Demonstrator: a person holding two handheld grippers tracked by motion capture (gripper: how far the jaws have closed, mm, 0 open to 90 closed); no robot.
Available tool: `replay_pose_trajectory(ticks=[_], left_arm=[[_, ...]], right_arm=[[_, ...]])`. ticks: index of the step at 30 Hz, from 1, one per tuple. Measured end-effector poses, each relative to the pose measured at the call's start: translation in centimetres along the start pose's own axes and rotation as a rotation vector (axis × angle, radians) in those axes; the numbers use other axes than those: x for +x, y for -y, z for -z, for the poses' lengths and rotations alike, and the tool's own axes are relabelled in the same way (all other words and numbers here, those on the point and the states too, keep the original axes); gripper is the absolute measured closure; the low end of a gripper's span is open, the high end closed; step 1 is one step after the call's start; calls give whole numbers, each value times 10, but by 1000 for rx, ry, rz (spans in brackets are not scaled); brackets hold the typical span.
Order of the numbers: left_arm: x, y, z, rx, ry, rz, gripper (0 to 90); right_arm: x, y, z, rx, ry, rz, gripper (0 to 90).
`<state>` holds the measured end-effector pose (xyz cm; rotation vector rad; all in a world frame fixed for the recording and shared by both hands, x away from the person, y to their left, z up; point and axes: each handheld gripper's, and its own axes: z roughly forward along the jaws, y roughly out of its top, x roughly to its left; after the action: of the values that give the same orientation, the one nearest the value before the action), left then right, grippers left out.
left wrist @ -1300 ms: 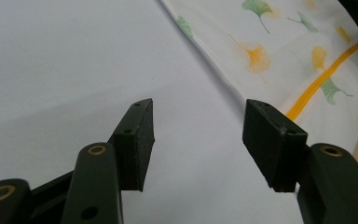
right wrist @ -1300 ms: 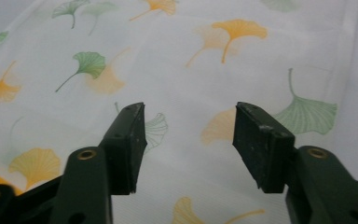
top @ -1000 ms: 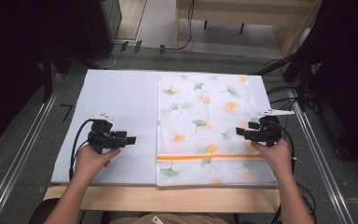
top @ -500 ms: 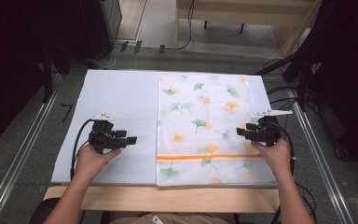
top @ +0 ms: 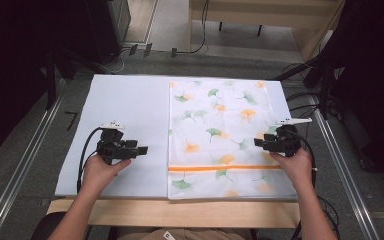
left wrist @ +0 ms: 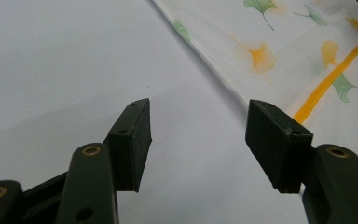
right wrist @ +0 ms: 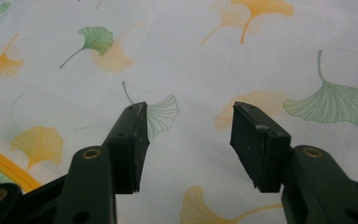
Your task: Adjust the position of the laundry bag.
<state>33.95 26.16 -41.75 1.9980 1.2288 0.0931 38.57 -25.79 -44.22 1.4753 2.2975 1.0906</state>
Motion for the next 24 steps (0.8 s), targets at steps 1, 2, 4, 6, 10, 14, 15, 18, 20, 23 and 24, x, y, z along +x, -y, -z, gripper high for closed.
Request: replay_pose_trajectory(ticks=[1, 2, 4, 6, 10, 14, 15, 18, 20, 23, 24], left_arm=[[0, 0, 0, 4, -2, -1, 415], [-1, 0, 0, 5, -11, -4, 421], [-2, 0, -1, 8, -10, -3, 436], [-3, 0, -2, 9, -7, -5, 436], [-5, 0, -4, 22, -9, -15, 433], [-8, -1, -6, 33, 1, -27, 435], [-9, -2, -7, 38, 8, -31, 435], [-12, -5, -12, 41, 24, -30, 434], [-14, -7, -16, 51, 37, -44, 446], [-17, -9, -23, 63, 48, -56, 451], [-18, -9, -25, 67, 48, -63, 454]], right_arm=[[0, 0, 0, 0, 3, 2, 472], [0, 0, -1, 2, 2, 2, 471], [0, 0, -1, 5, -1, -1, 471], [0, 0, -1, 7, -5, 0, 476], [1, 0, -1, 9, -6, -1, 476], [1, 0, 0, 7, -7, 4, 475], [1, 1, 1, 6, -6, 3, 475], [1, 3, 2, 4, -3, 11, 471], [1, 6, 4, 5, 7, 10, 469], [-2, 10, 9, 8, 20, -15, 470], [-3, 11, 11, 6, 24, -16, 472]])
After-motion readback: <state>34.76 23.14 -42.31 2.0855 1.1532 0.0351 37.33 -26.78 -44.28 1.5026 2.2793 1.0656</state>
